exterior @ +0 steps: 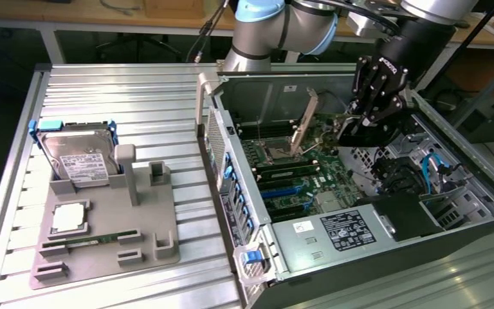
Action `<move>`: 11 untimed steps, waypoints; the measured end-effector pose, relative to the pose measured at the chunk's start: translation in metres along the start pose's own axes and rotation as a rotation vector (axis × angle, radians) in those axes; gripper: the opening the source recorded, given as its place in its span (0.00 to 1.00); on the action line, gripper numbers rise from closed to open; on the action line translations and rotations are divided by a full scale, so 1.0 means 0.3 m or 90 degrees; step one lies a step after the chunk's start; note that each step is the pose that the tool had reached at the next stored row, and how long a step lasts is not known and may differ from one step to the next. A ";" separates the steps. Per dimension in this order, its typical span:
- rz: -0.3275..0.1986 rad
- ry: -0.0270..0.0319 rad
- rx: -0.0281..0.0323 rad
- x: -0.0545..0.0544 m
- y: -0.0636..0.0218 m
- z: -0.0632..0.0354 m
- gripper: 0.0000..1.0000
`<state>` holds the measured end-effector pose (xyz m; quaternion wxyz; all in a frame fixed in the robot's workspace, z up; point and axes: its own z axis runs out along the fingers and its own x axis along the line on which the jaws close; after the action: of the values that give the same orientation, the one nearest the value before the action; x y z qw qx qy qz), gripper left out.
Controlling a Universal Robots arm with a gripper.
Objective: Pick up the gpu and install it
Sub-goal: 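Insert the gpu into the slot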
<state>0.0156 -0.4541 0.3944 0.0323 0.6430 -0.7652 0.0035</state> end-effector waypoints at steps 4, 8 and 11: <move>0.009 -0.0004 -0.0005 0.000 0.001 0.001 0.27; 0.021 -0.0008 -0.0012 -0.001 0.002 0.002 0.27; 0.028 -0.0010 -0.0016 -0.001 0.003 0.002 0.27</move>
<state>0.0148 -0.4536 0.3938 0.0324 0.6257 -0.7794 0.0028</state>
